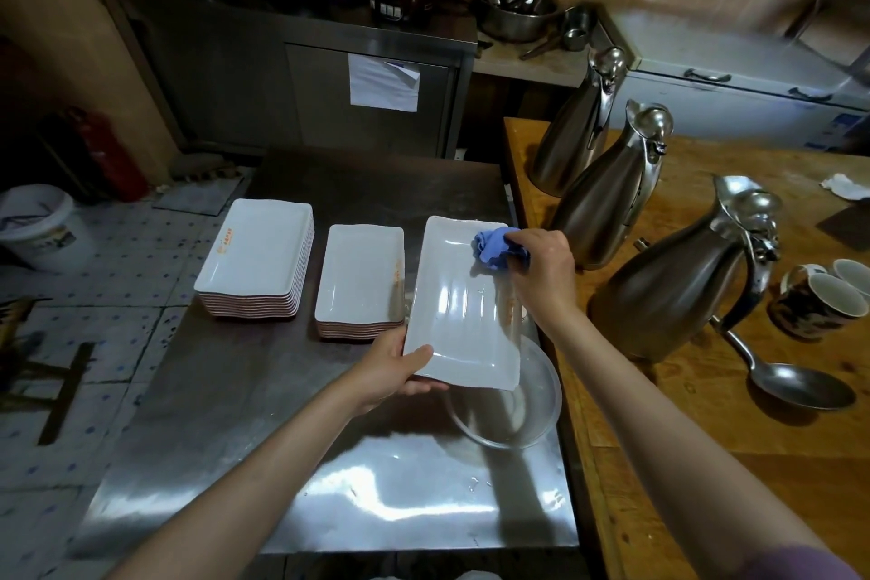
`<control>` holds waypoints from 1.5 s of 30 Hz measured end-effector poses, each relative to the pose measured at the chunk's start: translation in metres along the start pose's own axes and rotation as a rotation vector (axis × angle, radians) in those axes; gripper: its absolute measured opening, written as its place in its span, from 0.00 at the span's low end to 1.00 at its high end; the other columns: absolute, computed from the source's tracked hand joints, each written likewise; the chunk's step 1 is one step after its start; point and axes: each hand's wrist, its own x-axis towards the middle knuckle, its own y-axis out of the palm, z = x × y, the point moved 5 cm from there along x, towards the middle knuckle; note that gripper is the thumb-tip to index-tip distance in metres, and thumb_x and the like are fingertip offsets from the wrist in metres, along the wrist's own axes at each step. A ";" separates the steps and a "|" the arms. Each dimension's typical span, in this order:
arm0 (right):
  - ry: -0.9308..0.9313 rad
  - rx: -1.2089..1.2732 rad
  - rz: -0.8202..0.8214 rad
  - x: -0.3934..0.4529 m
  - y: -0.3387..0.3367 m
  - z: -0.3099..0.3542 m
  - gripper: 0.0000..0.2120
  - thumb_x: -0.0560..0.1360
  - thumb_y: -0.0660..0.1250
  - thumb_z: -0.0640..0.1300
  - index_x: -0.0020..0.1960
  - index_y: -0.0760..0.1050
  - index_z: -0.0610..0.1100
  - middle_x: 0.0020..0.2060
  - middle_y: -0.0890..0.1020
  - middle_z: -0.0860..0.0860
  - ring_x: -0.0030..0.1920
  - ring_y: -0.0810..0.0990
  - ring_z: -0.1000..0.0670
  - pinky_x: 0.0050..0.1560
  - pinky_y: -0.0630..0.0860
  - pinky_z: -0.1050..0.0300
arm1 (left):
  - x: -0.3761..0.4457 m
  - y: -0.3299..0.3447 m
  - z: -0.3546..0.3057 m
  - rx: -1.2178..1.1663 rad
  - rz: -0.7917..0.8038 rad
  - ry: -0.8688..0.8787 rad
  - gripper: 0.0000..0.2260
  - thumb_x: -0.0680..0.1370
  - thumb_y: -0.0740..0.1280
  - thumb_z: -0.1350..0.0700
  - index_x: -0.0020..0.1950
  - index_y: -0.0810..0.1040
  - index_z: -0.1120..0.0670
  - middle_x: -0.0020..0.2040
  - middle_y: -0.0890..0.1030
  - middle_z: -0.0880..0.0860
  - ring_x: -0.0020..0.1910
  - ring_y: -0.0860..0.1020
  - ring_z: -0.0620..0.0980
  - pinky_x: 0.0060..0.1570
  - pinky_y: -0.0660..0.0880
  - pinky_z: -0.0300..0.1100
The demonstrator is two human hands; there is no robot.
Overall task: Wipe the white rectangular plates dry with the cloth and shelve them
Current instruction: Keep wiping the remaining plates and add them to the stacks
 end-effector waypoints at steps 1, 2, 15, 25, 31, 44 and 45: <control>-0.053 -0.026 -0.006 0.000 -0.001 0.004 0.11 0.72 0.70 0.33 0.54 0.80 0.38 0.51 0.82 0.43 0.50 0.77 0.44 0.48 0.70 0.61 | 0.000 0.000 -0.001 0.016 -0.002 0.001 0.13 0.82 0.59 0.61 0.66 0.71 0.56 0.54 0.81 0.53 0.40 0.84 0.48 0.37 0.78 0.35; -0.099 -0.047 -0.012 0.000 -0.002 0.008 0.11 0.71 0.70 0.33 0.53 0.81 0.38 0.49 0.82 0.42 0.48 0.77 0.44 0.47 0.70 0.61 | 0.001 -0.001 -0.001 0.033 -0.004 0.004 0.13 0.82 0.59 0.61 0.66 0.71 0.57 0.54 0.81 0.54 0.41 0.84 0.48 0.38 0.78 0.36; 0.059 0.139 0.159 -0.008 0.009 0.016 0.11 0.73 0.70 0.36 0.55 0.81 0.40 0.52 0.82 0.45 0.52 0.78 0.48 0.53 0.71 0.64 | 0.008 0.008 -0.001 -0.115 -0.035 0.037 0.14 0.81 0.61 0.62 0.66 0.71 0.58 0.56 0.81 0.54 0.45 0.84 0.50 0.44 0.81 0.43; -0.042 0.138 0.357 -0.064 0.013 0.030 0.11 0.67 0.70 0.31 0.50 0.82 0.37 0.47 0.83 0.42 0.49 0.79 0.45 0.51 0.70 0.62 | 0.014 0.000 0.011 -0.277 -0.096 0.008 0.14 0.80 0.62 0.63 0.66 0.71 0.58 0.59 0.80 0.57 0.51 0.82 0.54 0.46 0.81 0.49; -0.128 0.173 0.433 -0.087 0.014 0.029 0.10 0.66 0.72 0.31 0.45 0.83 0.40 0.41 0.84 0.45 0.42 0.78 0.49 0.45 0.71 0.64 | 0.014 -0.004 0.014 -0.282 -0.121 0.003 0.13 0.80 0.62 0.63 0.65 0.73 0.58 0.59 0.80 0.56 0.53 0.81 0.53 0.46 0.81 0.47; -0.115 0.106 0.338 -0.103 0.012 0.020 0.14 0.70 0.71 0.36 0.53 0.83 0.47 0.61 0.72 0.44 0.62 0.68 0.45 0.59 0.71 0.57 | 0.007 -0.006 0.018 -0.372 -0.185 0.019 0.10 0.80 0.60 0.64 0.57 0.75 0.52 0.55 0.81 0.51 0.49 0.82 0.50 0.40 0.81 0.41; -0.065 0.136 0.358 -0.106 0.011 0.020 0.15 0.72 0.69 0.38 0.57 0.81 0.49 0.63 0.69 0.46 0.63 0.64 0.51 0.61 0.67 0.60 | 0.007 -0.008 0.019 -0.363 -0.192 0.017 0.10 0.80 0.60 0.63 0.56 0.75 0.51 0.55 0.80 0.51 0.50 0.81 0.50 0.40 0.81 0.41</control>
